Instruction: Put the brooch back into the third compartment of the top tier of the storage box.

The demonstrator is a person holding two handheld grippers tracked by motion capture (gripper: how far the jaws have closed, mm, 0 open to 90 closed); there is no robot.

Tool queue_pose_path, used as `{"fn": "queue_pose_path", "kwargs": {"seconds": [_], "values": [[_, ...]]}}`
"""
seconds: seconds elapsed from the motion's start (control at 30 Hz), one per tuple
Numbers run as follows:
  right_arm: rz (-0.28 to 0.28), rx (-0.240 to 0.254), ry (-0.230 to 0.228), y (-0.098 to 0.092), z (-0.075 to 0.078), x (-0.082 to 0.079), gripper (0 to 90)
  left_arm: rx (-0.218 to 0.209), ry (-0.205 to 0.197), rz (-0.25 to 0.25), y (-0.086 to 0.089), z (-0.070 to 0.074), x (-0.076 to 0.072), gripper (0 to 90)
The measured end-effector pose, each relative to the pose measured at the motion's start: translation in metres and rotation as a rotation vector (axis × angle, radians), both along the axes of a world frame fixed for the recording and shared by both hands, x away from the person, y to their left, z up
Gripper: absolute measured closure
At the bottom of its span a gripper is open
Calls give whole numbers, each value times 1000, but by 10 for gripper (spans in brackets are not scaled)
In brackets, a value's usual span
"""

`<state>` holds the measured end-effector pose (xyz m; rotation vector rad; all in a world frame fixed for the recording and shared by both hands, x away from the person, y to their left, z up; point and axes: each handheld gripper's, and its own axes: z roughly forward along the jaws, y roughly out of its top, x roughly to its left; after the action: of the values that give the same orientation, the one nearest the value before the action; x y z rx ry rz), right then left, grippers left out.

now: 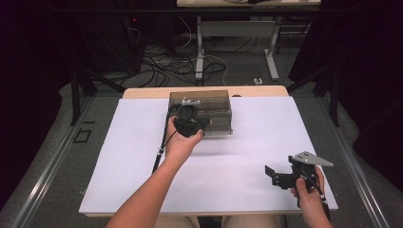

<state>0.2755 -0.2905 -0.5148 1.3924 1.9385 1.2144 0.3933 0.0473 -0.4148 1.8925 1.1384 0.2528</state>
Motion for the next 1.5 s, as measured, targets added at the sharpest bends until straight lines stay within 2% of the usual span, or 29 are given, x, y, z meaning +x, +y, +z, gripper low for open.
{"fn": "queue_pose_path", "kwargs": {"seconds": [0.23, 0.27, 0.33, 0.4, 0.57, 1.07, 1.5], "values": [[-5, 4, -7, -1, 0, 0, 0, 0, -3, 15, -4, -1, 7, 900], [-5, 4, -7, -1, 0, 0, 0, -16, 7, 17, -5, -1, 8, 900], [-12, 16, 6, 0, 1, -1, 0, -21, 14, 17, -6, -2, 10, 900], [-11, 9, 0, 0, 0, 0, 0, -31, 24, 25, -9, -2, 13, 899], [-8, 6, -3, 0, 0, 0, 0, -37, 28, 33, -12, -3, 16, 900], [4, 5, -1, -1, 0, 0, 0, -23, 46, 79, -18, -12, 30, 900], [8, 4, 1, -1, 0, 0, 0, -34, 97, 102, -25, -21, 37, 900]]}}
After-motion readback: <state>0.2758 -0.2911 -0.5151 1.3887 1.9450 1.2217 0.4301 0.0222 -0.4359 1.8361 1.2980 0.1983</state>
